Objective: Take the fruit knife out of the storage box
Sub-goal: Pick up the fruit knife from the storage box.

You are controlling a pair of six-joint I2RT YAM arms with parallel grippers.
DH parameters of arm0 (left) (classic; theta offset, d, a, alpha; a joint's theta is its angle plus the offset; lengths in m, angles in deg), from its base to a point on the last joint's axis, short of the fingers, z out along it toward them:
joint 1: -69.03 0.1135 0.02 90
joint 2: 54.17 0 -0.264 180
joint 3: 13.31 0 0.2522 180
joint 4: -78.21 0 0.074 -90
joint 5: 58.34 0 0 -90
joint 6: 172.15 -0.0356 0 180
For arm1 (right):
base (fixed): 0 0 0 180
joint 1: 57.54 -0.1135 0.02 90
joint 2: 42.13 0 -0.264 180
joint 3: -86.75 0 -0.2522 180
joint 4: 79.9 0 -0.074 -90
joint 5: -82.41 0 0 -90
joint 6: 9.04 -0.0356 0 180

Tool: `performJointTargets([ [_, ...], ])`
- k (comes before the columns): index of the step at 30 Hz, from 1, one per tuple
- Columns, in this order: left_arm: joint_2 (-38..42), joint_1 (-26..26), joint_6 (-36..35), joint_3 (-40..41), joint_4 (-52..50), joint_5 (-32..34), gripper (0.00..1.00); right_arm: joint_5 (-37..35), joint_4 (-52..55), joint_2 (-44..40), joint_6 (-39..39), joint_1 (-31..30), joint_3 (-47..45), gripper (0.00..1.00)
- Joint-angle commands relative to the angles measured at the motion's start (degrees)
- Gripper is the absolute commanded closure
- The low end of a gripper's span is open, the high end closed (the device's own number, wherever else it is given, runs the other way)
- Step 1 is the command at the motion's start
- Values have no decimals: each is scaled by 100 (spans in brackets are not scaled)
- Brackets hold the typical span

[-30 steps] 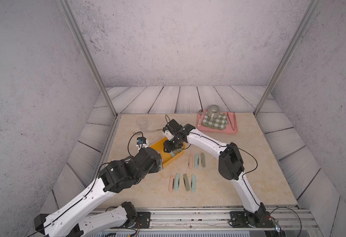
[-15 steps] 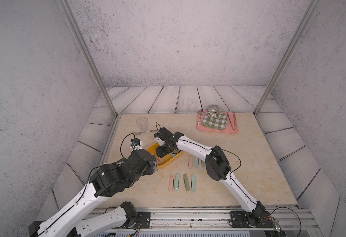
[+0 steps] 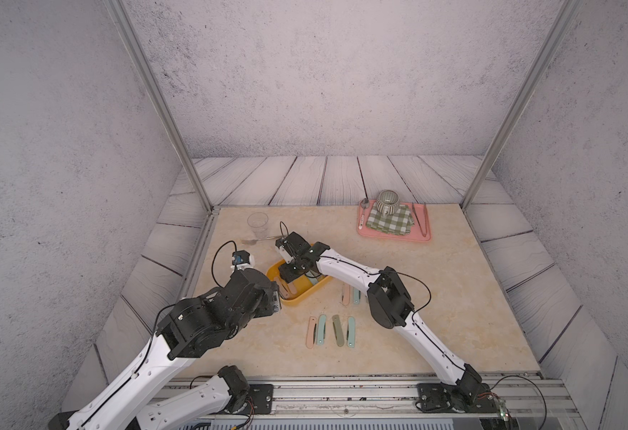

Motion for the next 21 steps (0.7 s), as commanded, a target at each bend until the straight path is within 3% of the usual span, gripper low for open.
performJointTargets([
  [1,90,80,-102,61,-53,-61,20,-165,233,256,11,-92,18,45],
  [11,174,160,-86,188,66,-136,20,-672,471,51,32,-213,-517,49],
  [21,152,176,-87,258,193,-172,20,-730,450,-71,2,-219,-742,65],
])
